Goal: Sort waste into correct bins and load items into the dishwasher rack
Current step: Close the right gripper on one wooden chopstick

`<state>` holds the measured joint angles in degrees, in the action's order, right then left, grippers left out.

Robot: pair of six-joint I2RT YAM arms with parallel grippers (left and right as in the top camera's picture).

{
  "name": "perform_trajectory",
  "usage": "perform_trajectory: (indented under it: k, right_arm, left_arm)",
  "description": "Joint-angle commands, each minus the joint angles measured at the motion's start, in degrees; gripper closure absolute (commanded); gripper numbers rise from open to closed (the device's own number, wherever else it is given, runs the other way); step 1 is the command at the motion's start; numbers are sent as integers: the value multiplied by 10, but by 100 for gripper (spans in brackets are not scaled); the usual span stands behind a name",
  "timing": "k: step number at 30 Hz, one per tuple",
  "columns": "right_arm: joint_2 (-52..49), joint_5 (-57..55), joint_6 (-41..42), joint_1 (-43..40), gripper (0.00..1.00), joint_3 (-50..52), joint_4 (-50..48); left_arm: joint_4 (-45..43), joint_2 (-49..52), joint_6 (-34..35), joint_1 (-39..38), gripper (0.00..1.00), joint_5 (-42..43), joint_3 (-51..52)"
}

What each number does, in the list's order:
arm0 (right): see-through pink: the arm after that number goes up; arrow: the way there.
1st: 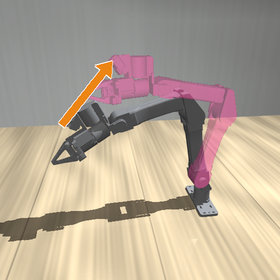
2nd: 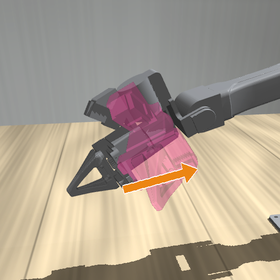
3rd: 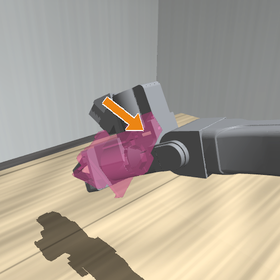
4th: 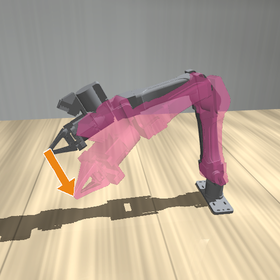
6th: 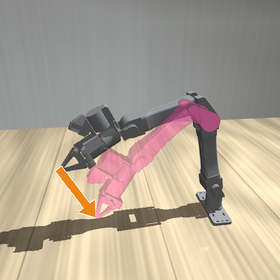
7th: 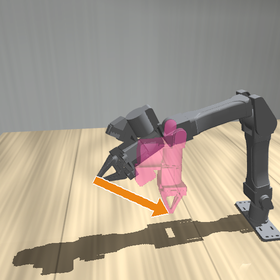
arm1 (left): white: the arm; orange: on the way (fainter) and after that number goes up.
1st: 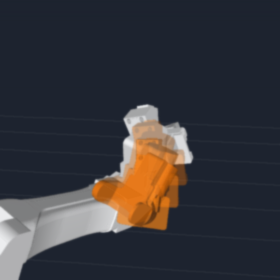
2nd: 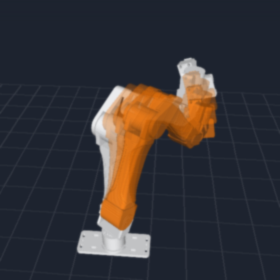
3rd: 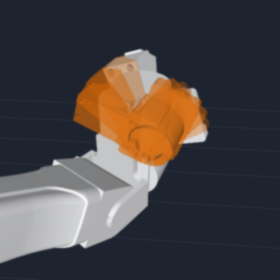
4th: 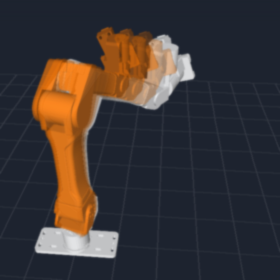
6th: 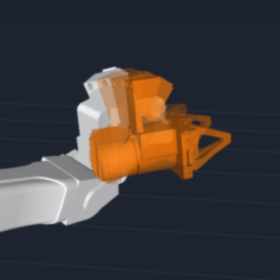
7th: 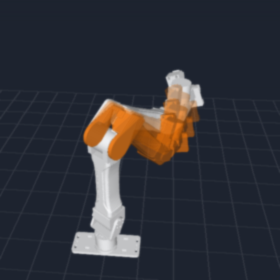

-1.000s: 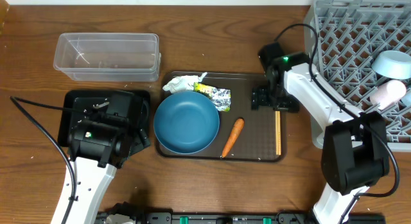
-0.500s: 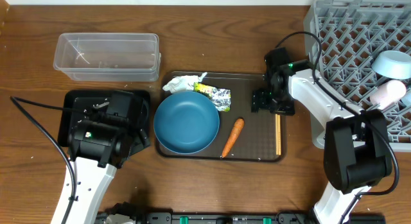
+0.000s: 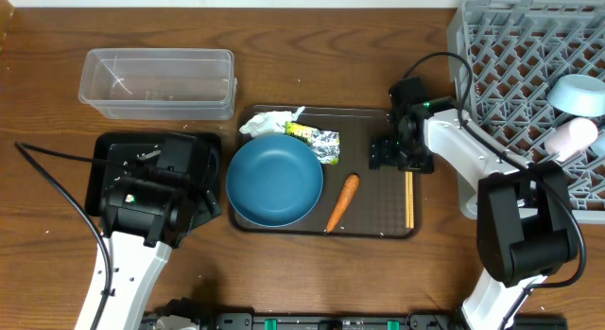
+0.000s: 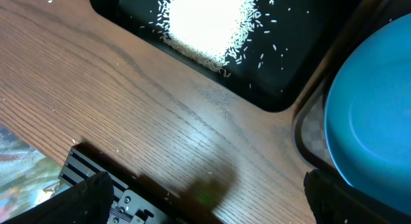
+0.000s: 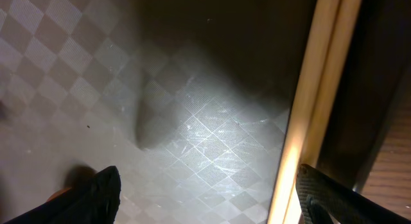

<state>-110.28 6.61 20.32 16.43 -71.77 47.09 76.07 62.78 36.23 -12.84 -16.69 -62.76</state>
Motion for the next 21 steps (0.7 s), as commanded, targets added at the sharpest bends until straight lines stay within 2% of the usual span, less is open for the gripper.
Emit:
perform_trajectory:
  k: [1,10,21]
  right_arm:
    - [9,-6,-5,2,13,13,-2]
    - [9,-6,-5,2,14,13,-2]
    - [9,-18,-4,2,28,39,-29]
  left_arm:
    - [2,0,7,3,2,-5,-6]
    - [2,0,7,3,2,-5,-6]
    - [2,1,7,3,2,-5,-6]
